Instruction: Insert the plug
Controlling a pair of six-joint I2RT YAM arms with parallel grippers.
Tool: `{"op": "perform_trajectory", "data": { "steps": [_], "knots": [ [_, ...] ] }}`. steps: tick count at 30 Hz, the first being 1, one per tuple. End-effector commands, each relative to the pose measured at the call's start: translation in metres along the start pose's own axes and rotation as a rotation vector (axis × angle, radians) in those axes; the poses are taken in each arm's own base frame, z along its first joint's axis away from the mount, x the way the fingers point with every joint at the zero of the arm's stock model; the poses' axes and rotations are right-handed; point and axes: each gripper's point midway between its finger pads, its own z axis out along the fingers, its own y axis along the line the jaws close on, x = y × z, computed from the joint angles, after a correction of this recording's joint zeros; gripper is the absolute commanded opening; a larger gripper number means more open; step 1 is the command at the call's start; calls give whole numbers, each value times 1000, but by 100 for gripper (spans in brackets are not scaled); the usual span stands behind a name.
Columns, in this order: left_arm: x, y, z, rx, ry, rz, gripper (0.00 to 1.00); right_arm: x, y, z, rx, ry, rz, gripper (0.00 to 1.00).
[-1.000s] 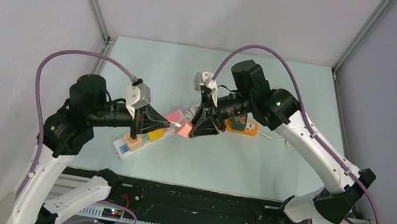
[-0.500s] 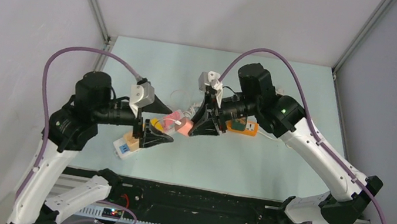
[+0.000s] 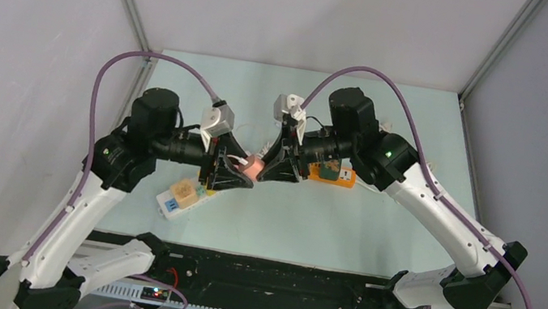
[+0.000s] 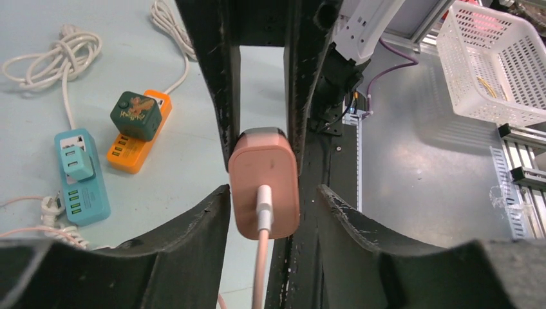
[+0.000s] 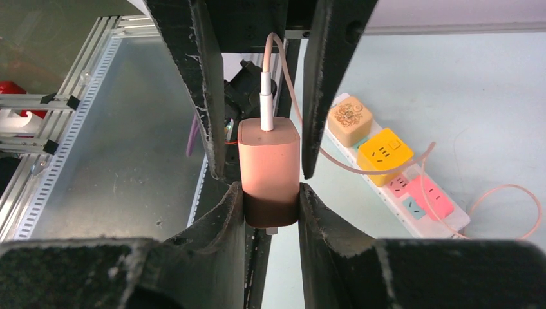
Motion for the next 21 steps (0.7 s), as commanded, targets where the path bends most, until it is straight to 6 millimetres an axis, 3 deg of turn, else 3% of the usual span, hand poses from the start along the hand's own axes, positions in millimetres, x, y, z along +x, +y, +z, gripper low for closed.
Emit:
{"op": "perform_trajectory", "data": {
  "steps": [1, 5, 9, 12, 16, 17, 18, 19, 20, 21],
  "knots": [
    [-21, -12, -3, 29, -65, 42, 55, -13, 1, -2, 20, -40, -33, 0],
    [-20, -8, -3, 5, -70, 34, 54, -11, 0, -1, 21, -35, -30, 0],
    [-20, -5, -2, -7, -72, 31, 31, -10, 0, 0, 21, -38, -24, 0],
    [-16, -1, 0, -20, -64, 18, 7, -9, 1, 0, 16, -41, -22, 0],
    [-11, 6, 2, -54, -53, 11, 0, -10, 1, -1, 24, -44, -20, 0],
    [-10, 8, 2, -65, -51, 11, 0, -11, 1, -2, 29, -43, -17, 5],
    [-10, 13, 1, -95, -49, 13, 0, -11, -1, -2, 42, -41, -12, 41],
    [-10, 17, 1, -116, -48, 14, 0, -10, -2, -3, 51, -40, -7, 62],
    [-9, 26, 0, -166, -43, 14, 0, -10, -5, -5, 75, -36, -3, 90],
    [-9, 31, -1, -193, -40, 20, 0, -9, -5, -6, 87, -34, 2, 95]
  ]
}}
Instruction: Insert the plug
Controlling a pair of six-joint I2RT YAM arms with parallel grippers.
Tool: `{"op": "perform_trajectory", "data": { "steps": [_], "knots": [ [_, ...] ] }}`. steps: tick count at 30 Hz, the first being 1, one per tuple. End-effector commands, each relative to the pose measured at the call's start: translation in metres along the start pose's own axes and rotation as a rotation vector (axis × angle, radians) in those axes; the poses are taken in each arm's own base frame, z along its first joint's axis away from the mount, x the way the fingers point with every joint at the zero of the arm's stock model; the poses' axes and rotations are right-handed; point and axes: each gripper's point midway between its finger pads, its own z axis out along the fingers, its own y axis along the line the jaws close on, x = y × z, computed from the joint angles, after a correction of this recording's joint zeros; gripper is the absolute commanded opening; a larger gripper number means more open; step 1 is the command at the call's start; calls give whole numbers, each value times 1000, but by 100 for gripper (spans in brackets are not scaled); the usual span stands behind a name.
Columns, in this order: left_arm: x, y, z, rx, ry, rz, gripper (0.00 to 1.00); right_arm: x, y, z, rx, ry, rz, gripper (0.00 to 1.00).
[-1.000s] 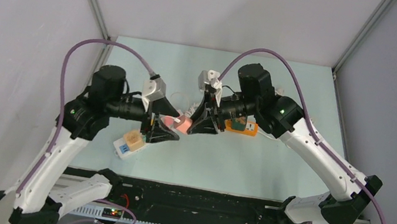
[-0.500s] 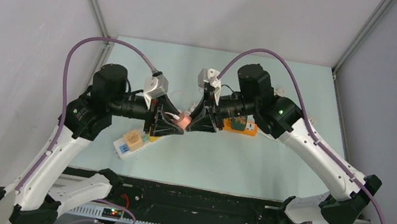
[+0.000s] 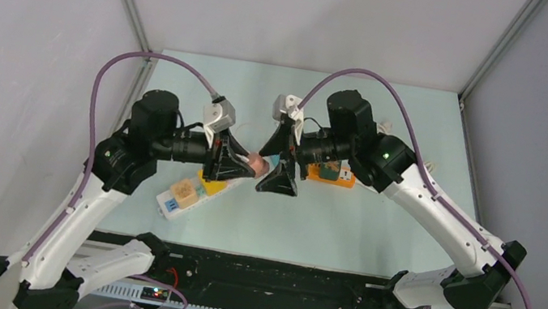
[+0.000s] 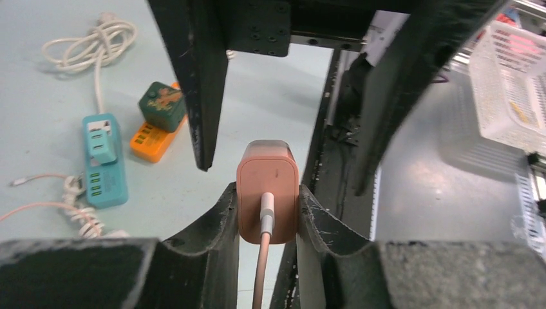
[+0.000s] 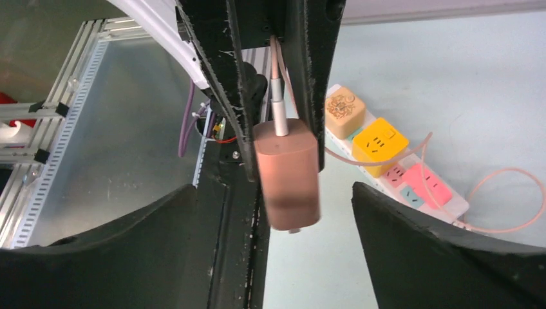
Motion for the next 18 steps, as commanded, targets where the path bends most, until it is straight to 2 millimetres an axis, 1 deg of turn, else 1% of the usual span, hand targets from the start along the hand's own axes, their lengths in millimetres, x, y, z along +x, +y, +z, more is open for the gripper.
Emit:
{"op": "perform_trajectory", "data": {
  "steps": [1, 2, 3, 4, 5, 6, 7, 8, 9, 10, 11, 12, 13, 14, 15, 16, 17, 18],
  "knots": [
    [-5, 30, 0, -157, -10, 49, 0, -17, -1, -12, 83, -45, -30, 98],
    [-6, 35, 0, -177, -6, 54, 0, -12, -9, -14, 127, -37, -8, 99],
    [-4, 45, 3, -210, 7, 45, 0, -11, -9, -20, 150, -37, 1, 99],
    [-4, 50, 5, -223, 12, 44, 0, -4, -15, -24, 191, -27, 36, 99],
    [-1, 59, 9, -242, 28, 31, 0, -5, -14, -32, 217, -39, 41, 99],
    [2, 69, 15, -256, 45, 20, 0, 4, -21, -39, 279, -40, 77, 99],
    [0, 74, 18, -268, 44, 24, 0, 2, -18, -49, 315, -61, 76, 99],
    [-4, 84, 19, -304, 40, 27, 0, 14, -28, -56, 392, -54, 118, 99],
    [-10, 95, 26, -317, 35, 30, 0, 10, -25, -68, 433, -82, 111, 99],
    [-7, 108, 35, -325, 57, 18, 0, 21, -35, -77, 516, -80, 154, 99],
    [-9, 114, 40, -326, 59, 22, 0, 16, -30, -90, 560, -113, 156, 99],
    [-13, 126, 48, -332, 73, 28, 0, 24, -37, -100, 629, -116, 201, 100],
    [-25, 132, 50, -342, 60, 47, 0, 21, -32, -112, 664, -143, 205, 99],
    [-18, 147, 61, -348, 95, 43, 0, 28, -37, -121, 726, -145, 244, 99],
    [-31, 154, 62, -359, 79, 64, 0, 24, -30, -132, 750, -174, 244, 99],
    [-22, 169, 72, -364, 113, 60, 0, 26, -26, -143, 788, -196, 263, 99],
    [-34, 176, 73, -374, 100, 91, 0, 27, -23, -147, 799, -211, 281, 99],
    [-26, 191, 83, -381, 128, 80, 0, 30, -17, -153, 810, -228, 283, 100]
  ]
}}
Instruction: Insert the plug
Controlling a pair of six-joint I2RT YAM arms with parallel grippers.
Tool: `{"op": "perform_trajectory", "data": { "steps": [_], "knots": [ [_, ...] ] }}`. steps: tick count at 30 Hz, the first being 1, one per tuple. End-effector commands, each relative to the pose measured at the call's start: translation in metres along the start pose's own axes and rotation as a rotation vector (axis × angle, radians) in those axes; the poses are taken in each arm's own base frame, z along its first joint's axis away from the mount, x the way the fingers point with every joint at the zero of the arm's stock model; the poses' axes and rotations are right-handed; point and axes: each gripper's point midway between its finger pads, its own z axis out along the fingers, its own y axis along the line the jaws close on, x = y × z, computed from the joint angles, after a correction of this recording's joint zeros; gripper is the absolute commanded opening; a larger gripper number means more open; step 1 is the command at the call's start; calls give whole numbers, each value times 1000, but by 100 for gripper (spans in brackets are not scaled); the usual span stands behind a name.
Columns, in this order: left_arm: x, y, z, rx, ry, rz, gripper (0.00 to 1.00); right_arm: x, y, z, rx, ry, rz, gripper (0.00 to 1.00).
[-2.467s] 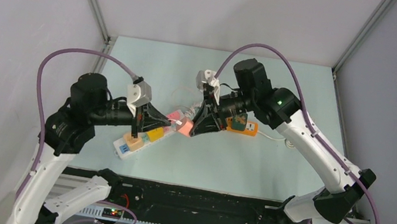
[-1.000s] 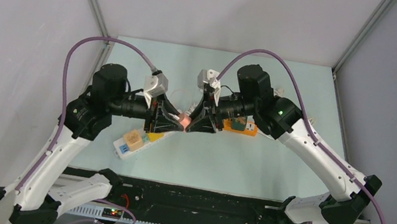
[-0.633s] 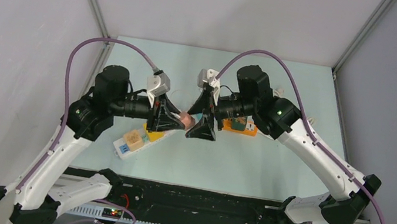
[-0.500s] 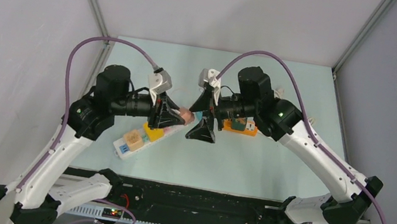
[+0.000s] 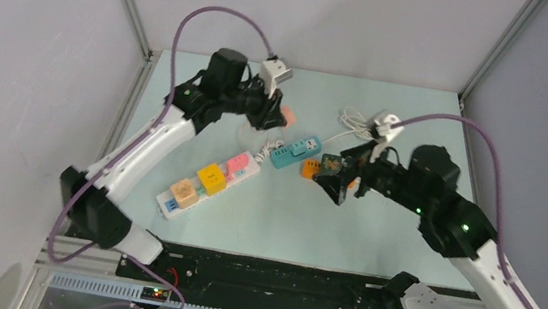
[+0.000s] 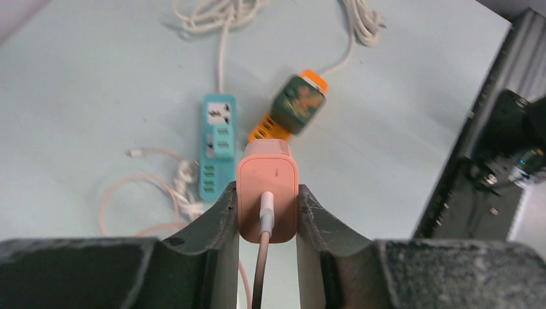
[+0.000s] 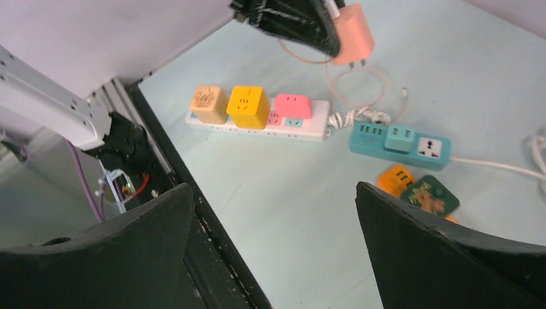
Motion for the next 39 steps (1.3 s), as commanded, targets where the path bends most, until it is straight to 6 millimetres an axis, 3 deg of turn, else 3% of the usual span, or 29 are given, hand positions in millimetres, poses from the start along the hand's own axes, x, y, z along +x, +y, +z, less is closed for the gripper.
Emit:
{"op": "perform_trajectory", "data": {
  "steps": [1, 4, 5, 7, 12, 19, 30, 35, 39],
  "knots": [
    [-50, 40, 19, -84, -80, 146, 0, 0, -18, -32, 168, -81, 122, 100],
    [-41, 70, 50, -134, -19, 161, 0, 3, -13, -52, 170, -118, 153, 99],
    [-47, 76, 53, -154, -23, 179, 0, 7, -14, -54, 180, -117, 169, 100],
    [-35, 91, 77, -153, 18, 165, 0, 8, -13, -64, 191, -134, 187, 100],
    [-24, 96, 115, -89, 44, 101, 0, 14, -12, -79, 210, -147, 232, 99],
    [22, 89, 172, -59, 165, 144, 0, 31, -14, -80, 232, -97, 274, 98],
    [88, 84, 210, -59, 361, 187, 0, 46, -14, -90, 254, -96, 335, 97],
    [101, 85, 219, -77, 415, 198, 0, 49, -16, -92, 268, -94, 345, 97],
    [101, 89, 224, -94, 415, 188, 0, 49, -16, -93, 268, -93, 351, 97]
  ]
}}
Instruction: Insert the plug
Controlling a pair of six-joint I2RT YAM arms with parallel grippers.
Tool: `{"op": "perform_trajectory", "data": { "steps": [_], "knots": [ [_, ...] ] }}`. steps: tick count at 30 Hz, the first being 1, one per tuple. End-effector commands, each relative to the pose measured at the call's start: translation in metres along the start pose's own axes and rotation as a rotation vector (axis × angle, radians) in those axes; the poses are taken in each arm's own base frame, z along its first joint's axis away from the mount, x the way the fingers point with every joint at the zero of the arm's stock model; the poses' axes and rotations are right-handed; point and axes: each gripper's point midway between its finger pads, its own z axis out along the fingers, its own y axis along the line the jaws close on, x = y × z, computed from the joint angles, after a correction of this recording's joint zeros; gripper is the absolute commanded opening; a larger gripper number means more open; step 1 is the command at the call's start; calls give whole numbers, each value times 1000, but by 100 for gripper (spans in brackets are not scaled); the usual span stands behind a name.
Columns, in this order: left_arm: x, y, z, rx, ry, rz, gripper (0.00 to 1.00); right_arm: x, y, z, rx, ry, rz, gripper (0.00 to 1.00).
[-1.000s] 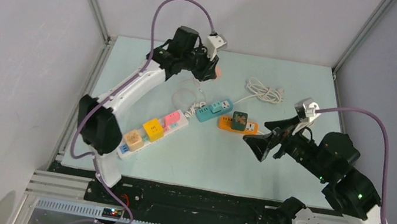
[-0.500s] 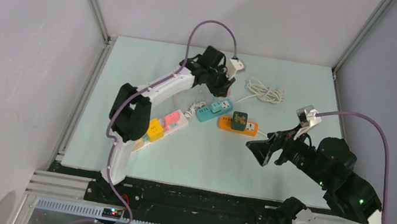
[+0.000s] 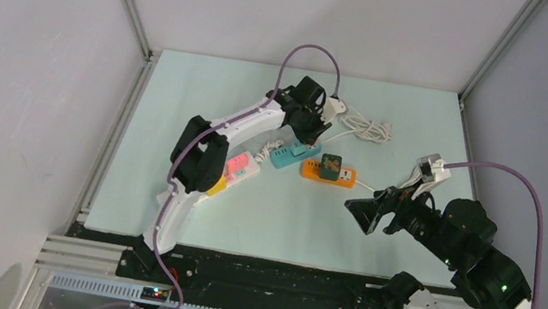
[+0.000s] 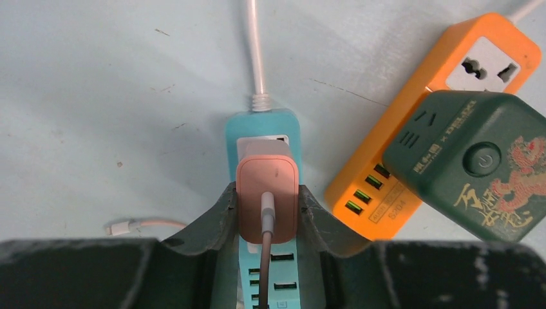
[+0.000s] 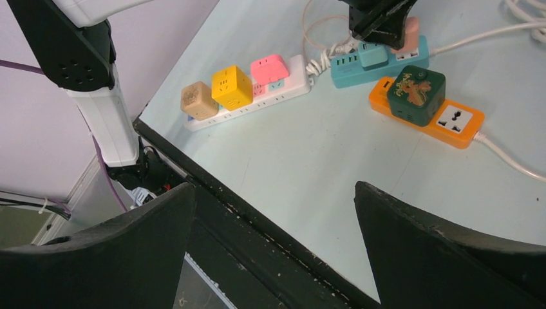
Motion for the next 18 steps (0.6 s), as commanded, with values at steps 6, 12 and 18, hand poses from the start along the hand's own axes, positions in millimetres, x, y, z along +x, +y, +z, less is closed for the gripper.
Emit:
{"op": "perform_trajectory", "data": {
  "steps": [6, 12, 18],
  "knots": [
    [-19, 6, 1, -23, -27, 4, 0, -1, -8, -4, 44, -16, 19, 97],
    [-15, -2, 3, 8, -18, -25, 0, 3, -11, -2, 55, -15, 23, 97],
    [-6, -11, 6, 37, -1, -71, 0, 7, -13, 0, 61, -8, 26, 97]
  ]
}}
